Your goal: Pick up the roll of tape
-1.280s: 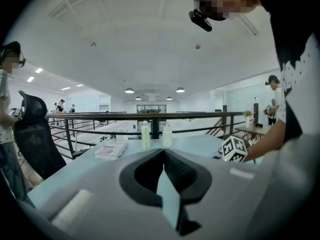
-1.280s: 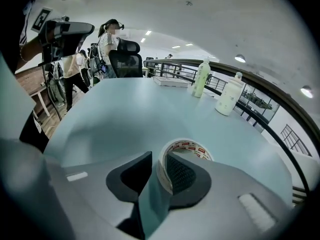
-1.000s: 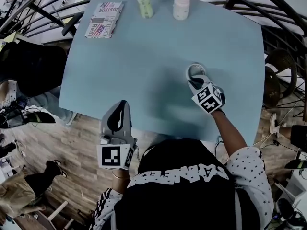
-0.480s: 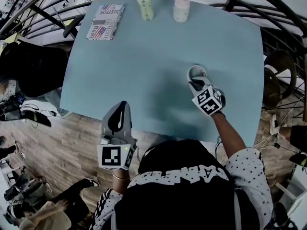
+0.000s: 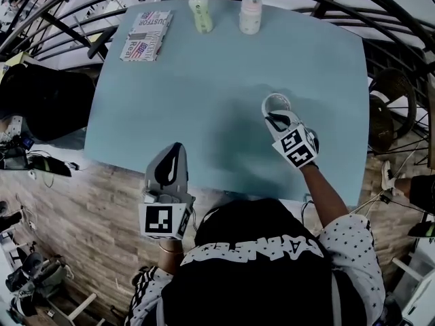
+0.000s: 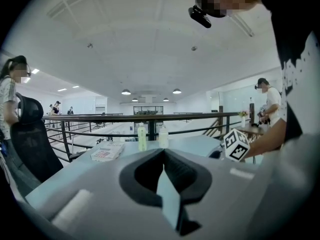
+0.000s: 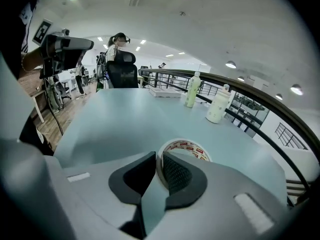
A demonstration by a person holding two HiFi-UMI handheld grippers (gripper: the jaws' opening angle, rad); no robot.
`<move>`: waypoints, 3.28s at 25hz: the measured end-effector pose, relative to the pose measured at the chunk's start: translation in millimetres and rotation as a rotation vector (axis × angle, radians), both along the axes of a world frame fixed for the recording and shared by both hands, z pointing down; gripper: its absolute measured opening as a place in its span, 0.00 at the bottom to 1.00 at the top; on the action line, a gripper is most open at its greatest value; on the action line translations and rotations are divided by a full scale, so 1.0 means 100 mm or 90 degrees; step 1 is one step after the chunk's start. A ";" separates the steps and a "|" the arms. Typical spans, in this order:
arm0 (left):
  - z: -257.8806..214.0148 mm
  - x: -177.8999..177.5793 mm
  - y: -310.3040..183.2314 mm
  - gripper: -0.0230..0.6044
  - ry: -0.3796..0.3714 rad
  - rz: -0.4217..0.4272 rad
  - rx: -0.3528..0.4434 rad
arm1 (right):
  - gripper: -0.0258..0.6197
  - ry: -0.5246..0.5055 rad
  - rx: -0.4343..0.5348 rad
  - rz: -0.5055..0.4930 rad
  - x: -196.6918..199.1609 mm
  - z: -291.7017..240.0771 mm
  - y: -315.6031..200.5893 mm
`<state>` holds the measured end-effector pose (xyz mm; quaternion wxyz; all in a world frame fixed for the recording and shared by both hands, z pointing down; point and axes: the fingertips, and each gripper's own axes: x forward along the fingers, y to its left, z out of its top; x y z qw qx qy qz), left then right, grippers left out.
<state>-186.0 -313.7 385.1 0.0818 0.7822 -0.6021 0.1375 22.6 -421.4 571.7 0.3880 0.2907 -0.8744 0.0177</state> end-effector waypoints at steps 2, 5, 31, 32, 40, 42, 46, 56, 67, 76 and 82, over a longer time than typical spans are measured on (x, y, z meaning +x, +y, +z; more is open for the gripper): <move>-0.01 0.05 0.00 0.04 -0.001 0.008 0.000 | 0.12 -0.010 0.006 0.003 0.02 -0.08 0.03; -0.03 0.11 0.00 0.04 0.002 0.024 0.017 | 0.12 -0.021 0.013 0.009 0.06 -0.19 0.09; -0.20 0.53 -0.07 0.04 0.001 0.108 0.061 | 0.12 -0.133 0.063 0.054 0.31 -1.11 0.52; -0.20 0.53 -0.07 0.04 0.003 0.109 0.061 | 0.12 -0.138 0.065 0.054 0.30 -1.16 0.54; -0.19 0.52 -0.05 0.04 0.013 0.113 0.064 | 0.12 -0.172 0.090 0.058 0.26 -1.45 0.68; -0.17 0.50 -0.04 0.04 0.015 0.114 0.063 | 0.12 -0.176 0.094 0.060 0.26 -1.50 0.72; -0.17 0.49 -0.06 0.04 0.017 0.118 0.064 | 0.12 -0.193 0.098 0.062 0.23 -1.63 0.79; -0.21 0.54 -0.04 0.04 0.024 0.138 0.071 | 0.12 -0.235 0.123 0.065 0.15 -1.95 0.95; -0.28 0.64 -0.11 0.04 0.029 0.153 0.080 | 0.12 -0.255 0.147 0.069 0.19 -2.18 1.05; -0.26 0.66 -0.11 0.04 0.025 0.153 0.075 | 0.12 -0.259 0.132 0.069 0.21 -2.10 1.07; -0.25 0.70 -0.08 0.04 0.019 0.159 0.072 | 0.12 -0.263 0.123 0.069 0.22 -2.09 1.09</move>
